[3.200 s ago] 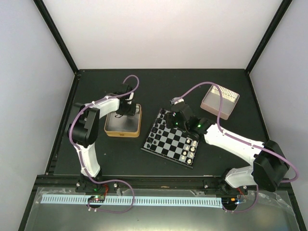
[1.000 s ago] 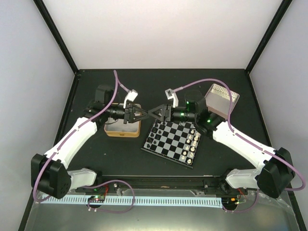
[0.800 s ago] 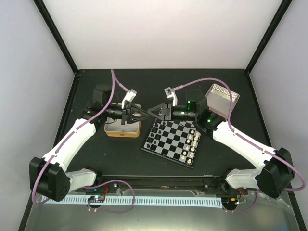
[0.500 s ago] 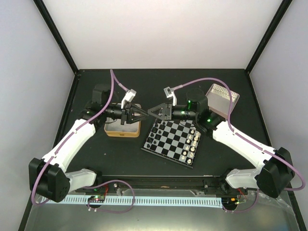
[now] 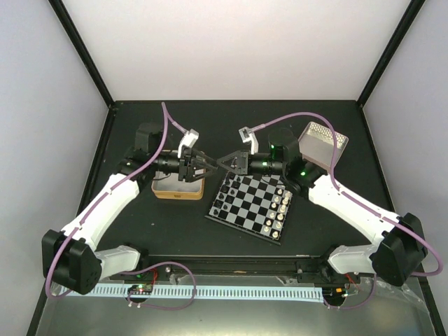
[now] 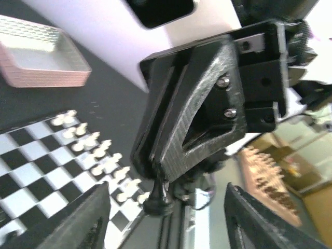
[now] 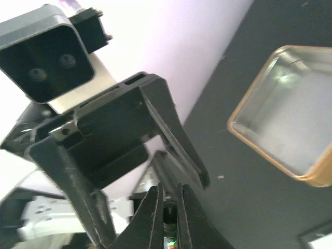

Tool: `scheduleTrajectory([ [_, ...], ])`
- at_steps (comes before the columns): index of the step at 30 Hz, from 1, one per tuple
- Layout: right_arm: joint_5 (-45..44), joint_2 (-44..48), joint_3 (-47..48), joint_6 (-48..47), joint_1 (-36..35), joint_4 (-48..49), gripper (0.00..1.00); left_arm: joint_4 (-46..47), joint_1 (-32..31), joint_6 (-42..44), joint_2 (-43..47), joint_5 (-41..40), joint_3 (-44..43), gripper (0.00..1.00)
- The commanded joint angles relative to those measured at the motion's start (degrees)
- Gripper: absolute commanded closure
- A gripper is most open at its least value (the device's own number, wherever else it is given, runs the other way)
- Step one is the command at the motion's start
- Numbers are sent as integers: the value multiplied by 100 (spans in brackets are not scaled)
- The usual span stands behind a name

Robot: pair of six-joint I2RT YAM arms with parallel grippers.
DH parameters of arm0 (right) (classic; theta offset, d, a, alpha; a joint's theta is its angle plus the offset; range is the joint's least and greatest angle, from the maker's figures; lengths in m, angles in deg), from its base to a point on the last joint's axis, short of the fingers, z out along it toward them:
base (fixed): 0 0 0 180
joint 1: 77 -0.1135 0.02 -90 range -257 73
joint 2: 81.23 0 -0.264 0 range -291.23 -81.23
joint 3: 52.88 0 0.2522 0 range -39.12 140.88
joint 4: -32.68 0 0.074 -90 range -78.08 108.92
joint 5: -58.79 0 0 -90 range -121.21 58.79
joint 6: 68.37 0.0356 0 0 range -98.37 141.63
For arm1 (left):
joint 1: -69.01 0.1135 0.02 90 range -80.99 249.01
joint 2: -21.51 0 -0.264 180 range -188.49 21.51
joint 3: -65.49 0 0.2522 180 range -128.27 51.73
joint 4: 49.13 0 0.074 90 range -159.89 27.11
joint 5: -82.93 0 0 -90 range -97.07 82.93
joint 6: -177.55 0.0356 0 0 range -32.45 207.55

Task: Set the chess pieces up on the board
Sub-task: Place the chess piece on the chessboard.

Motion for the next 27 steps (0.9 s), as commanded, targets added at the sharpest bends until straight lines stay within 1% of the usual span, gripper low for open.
scheduleTrajectory([
  [1, -1370, 62, 281, -987, -15, -1108, 99, -330, 0, 271, 233, -1265, -23, 34],
  [3, -2263, 61, 265, -1363, -14, -1469, 99, -410, 5, 302, 414, -2064, 65, 31],
  [7, -3713, -47, 85, -1907, -11, -1821, 99, -400, 13, 293, 932, -3614, 347, 28],
  [10, -4434, -290, 29, -2247, -28, -1936, 99, -304, 13, 212, 1328, -4411, 549, 27],
  [13, -4705, -457, -74, -2480, -118, -1868, 99, -118, 13, 138, 1712, -4870, 768, 26],
  [17, -5187, -553, -169, -2808, -721, -1811, 99, 67, 13, 52, 2066, -5477, 981, 25],
  [19, -5267, -618, -252, -2851, -1025, -1781, 99, 97, 18, 24, 2183, -5725, 1030, 24],
  [24, -5390, -821, -579, -2782, -1769, -1611, 99, 104, 21, 30, 2286, -5905, 1102, 23],
  [27, -5432, -999, -714, -2721, -2084, -1523, 99, 87, 22, 28, 2270, -5909, 1120, 23],
])
